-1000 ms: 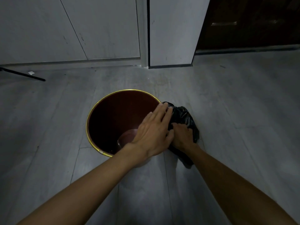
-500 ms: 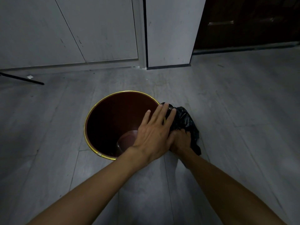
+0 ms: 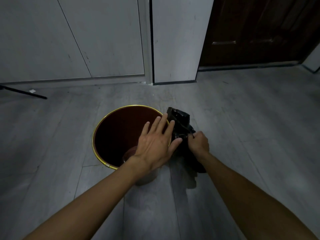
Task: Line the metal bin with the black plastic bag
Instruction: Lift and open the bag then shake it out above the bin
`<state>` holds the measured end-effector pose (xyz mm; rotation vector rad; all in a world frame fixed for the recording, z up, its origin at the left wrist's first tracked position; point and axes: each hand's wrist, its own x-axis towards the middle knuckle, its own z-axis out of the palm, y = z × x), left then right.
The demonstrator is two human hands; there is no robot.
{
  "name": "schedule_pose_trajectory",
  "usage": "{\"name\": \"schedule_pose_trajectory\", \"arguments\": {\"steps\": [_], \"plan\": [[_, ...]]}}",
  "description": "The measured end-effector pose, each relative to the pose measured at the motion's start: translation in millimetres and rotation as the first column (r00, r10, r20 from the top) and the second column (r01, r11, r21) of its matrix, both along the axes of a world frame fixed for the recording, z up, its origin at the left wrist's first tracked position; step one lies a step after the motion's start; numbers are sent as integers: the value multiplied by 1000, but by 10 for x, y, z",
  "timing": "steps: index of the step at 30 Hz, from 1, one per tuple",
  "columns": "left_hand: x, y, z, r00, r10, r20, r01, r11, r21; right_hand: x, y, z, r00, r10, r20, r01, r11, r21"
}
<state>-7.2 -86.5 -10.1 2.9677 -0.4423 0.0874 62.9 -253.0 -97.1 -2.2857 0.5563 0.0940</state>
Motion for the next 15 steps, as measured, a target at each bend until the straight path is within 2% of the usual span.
{"name": "schedule_pose_trajectory", "arguments": {"steps": [3, 5, 7, 11, 13, 15], "plan": [[13, 15, 87, 1000, 14, 12, -14, 1000, -5, 123, -27, 326, 983, -131, 131, 120, 989, 86], [26, 18, 184, 999, 26, 22, -25, 998, -53, 206, 0, 618, 957, -118, 266, 87, 988, 127], [59, 17, 315, 999, 45, 15, -42, 986, -164, 253, 65, 941, 918, -85, 387, 28, 988, 150], [156, 57, 594, 989, 144, -41, -148, 897, -417, 227, 342, 1466, 824, 114, 555, -207, 972, 108], [202, 121, 720, 982, 179, -62, -182, 806, -563, 165, 523, 1624, 767, 254, 590, -353, 934, 56], [267, 230, 817, 975, 219, -45, -191, 712, -676, 99, 685, 1693, 669, 417, 616, -480, 874, -70]]}}
